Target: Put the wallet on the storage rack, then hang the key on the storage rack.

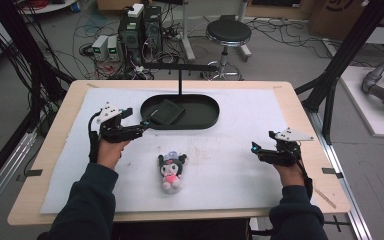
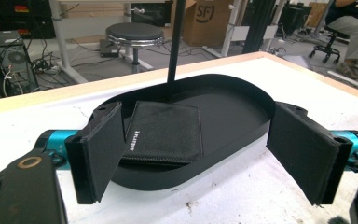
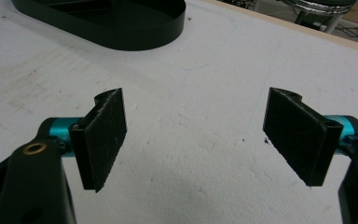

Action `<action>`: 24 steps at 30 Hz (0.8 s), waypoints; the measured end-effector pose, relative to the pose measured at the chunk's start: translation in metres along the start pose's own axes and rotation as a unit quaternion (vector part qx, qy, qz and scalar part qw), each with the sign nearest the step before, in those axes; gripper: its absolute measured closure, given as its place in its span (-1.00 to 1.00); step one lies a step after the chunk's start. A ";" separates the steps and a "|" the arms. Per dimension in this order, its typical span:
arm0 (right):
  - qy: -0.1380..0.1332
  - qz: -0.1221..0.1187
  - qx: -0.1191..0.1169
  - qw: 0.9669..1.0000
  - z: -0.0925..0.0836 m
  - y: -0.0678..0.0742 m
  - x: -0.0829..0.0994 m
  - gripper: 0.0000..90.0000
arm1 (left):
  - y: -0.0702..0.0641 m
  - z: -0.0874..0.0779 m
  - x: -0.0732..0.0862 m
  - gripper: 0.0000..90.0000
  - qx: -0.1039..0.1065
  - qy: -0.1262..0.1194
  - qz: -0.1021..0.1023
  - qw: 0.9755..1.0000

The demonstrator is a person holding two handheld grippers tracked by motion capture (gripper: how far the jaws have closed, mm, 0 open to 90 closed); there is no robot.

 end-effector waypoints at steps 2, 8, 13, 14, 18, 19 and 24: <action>-0.001 -0.002 0.001 1.000 0.000 0.000 0.000 -0.52 | 0.001 -0.003 0.000 -0.57 -0.002 0.000 -0.001 1.000; 0.000 0.000 0.002 1.000 0.001 0.000 0.000 -0.52 | 0.007 -0.009 0.006 -0.57 -0.014 0.006 -0.011 1.000; 0.000 -0.001 0.003 1.000 -0.001 0.000 0.000 -0.52 | 0.003 -0.011 0.010 -0.57 -0.009 0.010 -0.020 1.000; 0.000 -0.001 0.003 1.000 -0.001 -0.001 0.000 -0.52 | 0.002 -0.012 0.010 -0.57 -0.007 0.012 -0.019 1.000; 0.001 0.002 0.004 1.000 0.001 -0.001 0.000 -0.52 | -0.002 -0.014 0.010 -0.57 -0.002 0.016 -0.023 1.000; 0.002 0.001 0.004 1.000 0.001 0.000 0.000 -0.52 | -0.004 -0.015 0.011 -0.56 0.000 0.016 -0.025 1.000; 0.002 0.003 0.002 1.000 0.000 0.001 0.001 -0.52 | -0.013 -0.017 0.022 -0.55 0.014 0.023 -0.035 0.999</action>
Point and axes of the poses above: each handheld gripper's, and its own axes: z roughly forward along the jaws, x roughly out of its underside, y roughly to its left, the point moved 9 cm from there along z, roughly forward along the jaws, and after that the axes turned 9 degrees about x, right-handed, at the moved point
